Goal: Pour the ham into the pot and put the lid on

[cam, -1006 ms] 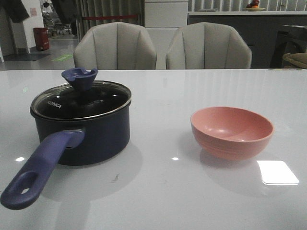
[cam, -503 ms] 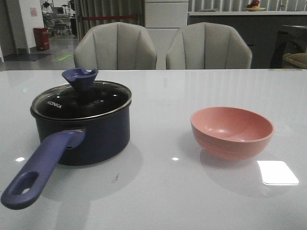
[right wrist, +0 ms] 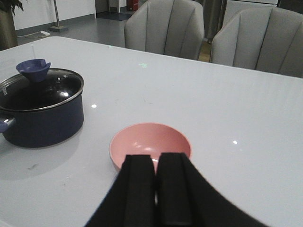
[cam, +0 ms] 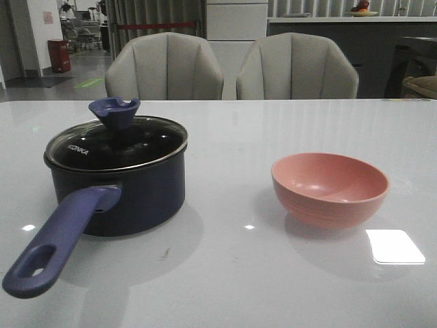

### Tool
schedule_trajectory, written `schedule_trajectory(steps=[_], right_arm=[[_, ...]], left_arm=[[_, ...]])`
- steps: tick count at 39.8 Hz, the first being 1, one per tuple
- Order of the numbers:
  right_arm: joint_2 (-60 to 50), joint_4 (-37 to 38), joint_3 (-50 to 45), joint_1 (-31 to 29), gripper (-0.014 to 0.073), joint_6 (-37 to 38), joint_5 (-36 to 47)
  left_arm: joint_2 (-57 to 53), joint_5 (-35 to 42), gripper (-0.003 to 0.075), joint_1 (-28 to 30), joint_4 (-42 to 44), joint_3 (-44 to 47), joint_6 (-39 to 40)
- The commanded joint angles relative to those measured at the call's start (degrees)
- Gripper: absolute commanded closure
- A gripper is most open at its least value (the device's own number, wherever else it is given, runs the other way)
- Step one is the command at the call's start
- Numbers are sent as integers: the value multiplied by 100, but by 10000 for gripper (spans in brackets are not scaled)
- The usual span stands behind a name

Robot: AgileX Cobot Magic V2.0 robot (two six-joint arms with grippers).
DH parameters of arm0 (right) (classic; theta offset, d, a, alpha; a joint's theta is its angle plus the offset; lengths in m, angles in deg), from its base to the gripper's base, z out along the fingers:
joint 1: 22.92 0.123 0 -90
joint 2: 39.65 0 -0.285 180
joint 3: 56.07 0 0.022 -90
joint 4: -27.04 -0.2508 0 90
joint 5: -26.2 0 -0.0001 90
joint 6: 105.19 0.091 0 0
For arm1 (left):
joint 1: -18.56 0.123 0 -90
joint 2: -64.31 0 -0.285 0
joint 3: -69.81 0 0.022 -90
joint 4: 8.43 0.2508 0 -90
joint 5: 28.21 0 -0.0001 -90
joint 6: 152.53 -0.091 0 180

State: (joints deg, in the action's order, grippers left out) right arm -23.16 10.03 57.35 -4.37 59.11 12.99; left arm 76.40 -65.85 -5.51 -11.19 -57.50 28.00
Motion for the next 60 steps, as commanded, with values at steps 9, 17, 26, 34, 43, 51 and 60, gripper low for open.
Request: schedule_trajectory(steps=[9,17,26,34,43,51,60], right_arm=[[47,-24,156,-7,434,-42,402],[47,-24,156,-7,434,-42,397],[47,-24,156,-7,434,-42,397],[47,-24,156,-7,434,-42,397],[47,-24,156,-7,434,-42,397],[47,-24,156,-7,434,-42,397],[47,-24,156,-7,434,-42,397]], left_arm=[[-544,1265,586,-33,-49,400,-1],[-544,1278,589,-33,-49,434,-1],[-544,1278,589,-33,-49,434,-1],[-544,2154,589,630,86,883,-1],[-556,3498,589,1883,86,2068,19],[-556,3946,589,2208,96,2591,48],[-556,4060,589,2208,111,2601,48]])
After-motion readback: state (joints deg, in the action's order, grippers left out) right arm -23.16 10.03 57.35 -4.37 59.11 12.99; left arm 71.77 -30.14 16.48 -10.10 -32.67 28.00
